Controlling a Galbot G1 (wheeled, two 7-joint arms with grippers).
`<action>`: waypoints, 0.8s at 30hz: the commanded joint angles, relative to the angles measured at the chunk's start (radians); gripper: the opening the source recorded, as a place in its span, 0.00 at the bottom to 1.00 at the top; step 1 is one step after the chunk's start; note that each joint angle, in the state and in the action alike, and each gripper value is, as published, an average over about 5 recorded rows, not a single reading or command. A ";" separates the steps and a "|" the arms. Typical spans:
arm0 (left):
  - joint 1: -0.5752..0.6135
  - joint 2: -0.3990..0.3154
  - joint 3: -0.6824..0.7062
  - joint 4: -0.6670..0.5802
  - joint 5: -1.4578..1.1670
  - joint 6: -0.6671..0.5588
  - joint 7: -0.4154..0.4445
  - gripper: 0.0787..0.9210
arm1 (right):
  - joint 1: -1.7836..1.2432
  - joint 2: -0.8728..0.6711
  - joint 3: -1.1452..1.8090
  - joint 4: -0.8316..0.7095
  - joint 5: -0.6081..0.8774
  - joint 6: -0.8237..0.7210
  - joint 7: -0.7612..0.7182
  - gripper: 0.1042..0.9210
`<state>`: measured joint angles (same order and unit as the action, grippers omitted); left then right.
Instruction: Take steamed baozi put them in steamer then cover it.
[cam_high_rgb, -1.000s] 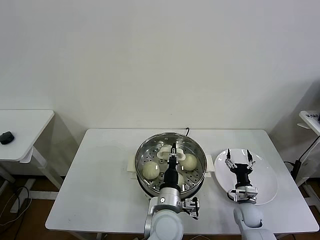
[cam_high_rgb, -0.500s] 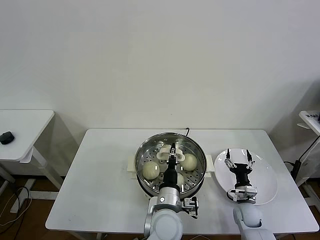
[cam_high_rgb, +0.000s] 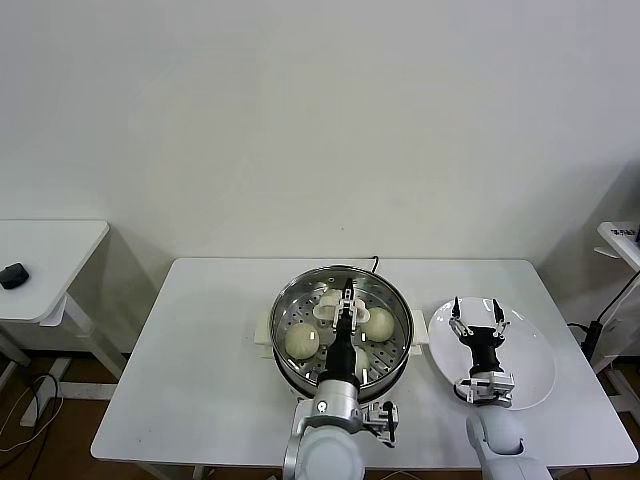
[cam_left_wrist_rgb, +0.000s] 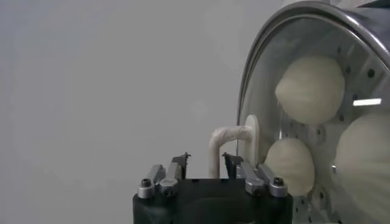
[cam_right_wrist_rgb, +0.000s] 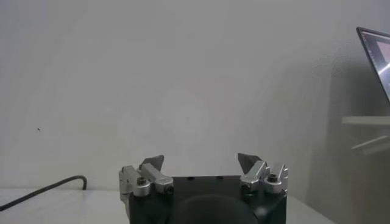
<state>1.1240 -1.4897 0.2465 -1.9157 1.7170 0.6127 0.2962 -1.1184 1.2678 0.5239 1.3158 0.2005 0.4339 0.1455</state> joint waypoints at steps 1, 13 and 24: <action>0.041 0.070 0.011 -0.098 -0.027 -0.006 0.009 0.68 | 0.003 -0.001 0.001 0.001 -0.001 -0.001 0.002 0.88; 0.081 0.133 0.003 -0.252 -0.183 -0.016 0.030 0.84 | 0.008 0.002 0.002 -0.001 0.000 0.000 0.003 0.88; 0.037 0.148 -0.278 -0.333 -0.888 -0.089 -0.307 0.88 | 0.013 -0.004 0.007 -0.001 0.002 0.005 0.002 0.88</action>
<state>1.1791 -1.3664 0.1894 -2.1617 1.4348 0.5920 0.2672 -1.1084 1.2636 0.5310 1.3155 0.2023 0.4361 0.1481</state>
